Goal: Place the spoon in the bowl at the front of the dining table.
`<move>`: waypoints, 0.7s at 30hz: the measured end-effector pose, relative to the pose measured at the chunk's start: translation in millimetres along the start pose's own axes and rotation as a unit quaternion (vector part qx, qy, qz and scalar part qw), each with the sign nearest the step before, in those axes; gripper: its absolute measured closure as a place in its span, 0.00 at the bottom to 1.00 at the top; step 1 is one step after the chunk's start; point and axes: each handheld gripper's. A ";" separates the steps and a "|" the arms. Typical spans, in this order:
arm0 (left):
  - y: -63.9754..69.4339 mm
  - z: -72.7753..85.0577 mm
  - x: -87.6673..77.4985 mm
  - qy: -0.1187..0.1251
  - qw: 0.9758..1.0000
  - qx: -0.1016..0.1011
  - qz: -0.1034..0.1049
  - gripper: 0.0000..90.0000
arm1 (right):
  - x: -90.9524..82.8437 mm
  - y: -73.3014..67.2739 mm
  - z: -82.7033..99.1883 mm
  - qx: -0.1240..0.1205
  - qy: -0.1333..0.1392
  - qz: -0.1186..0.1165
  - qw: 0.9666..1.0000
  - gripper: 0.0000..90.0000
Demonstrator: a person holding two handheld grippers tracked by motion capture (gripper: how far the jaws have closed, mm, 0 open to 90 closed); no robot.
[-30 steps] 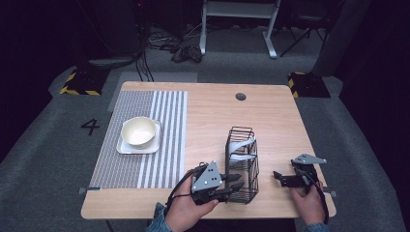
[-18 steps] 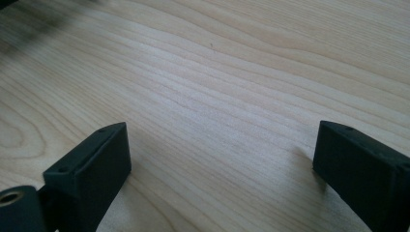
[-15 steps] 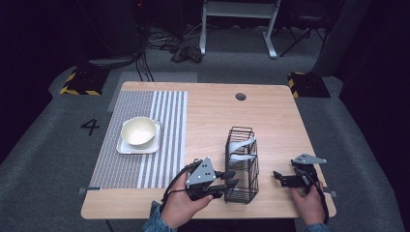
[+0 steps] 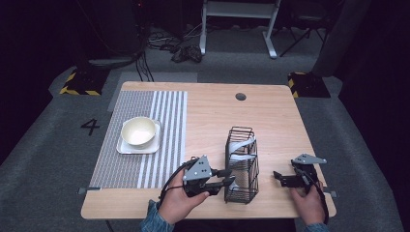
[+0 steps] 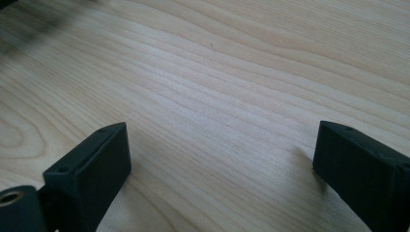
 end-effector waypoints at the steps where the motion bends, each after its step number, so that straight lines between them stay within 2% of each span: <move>1: -0.2 -0.1 0.5 0.000 1.000 0.001 0.000 0.80 | 0.0 0.0 0.0 0.000 0.000 0.000 1.000 0.07; 6: 1.5 -1.3 3.3 0.003 1.000 0.002 0.006 0.84 | 0.0 0.0 0.0 0.000 0.000 0.000 1.000 0.07; 13: 3.2 -2.0 6.7 0.003 1.000 -0.009 0.012 0.84 | 0.0 0.0 0.0 -0.001 0.000 0.000 1.000 0.07; 15: 4.0 -2.0 8.4 0.005 1.000 -0.005 0.014 0.85 | 0.0 -0.1 0.0 0.001 0.000 0.001 1.000 0.07; 17: 4.4 -2.0 8.8 0.006 1.000 -0.002 0.013 0.90 | -0.1 -0.1 0.1 0.000 0.000 0.000 1.000 0.07; 18: 4.6 -2.3 8.7 0.008 1.000 0.010 0.005 0.91 | -0.1 -0.1 0.1 0.000 0.000 0.001 1.000 0.07; 19: 4.6 -2.3 8.7 0.008 1.000 0.010 0.005 0.92 | -0.1 -0.1 0.1 0.000 0.000 0.001 1.000 0.07; 21: 4.1 -3.8 7.4 0.005 1.000 0.025 -0.012 0.93 | -0.1 -0.1 0.1 0.000 0.000 0.001 1.000 0.07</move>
Point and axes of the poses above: each handheld gripper's, and its own axes: x roughly forward along the jaws, z roughly out of its underside, y roughly to its right, and after that the axes turned 15 degrees about -z, right-handed
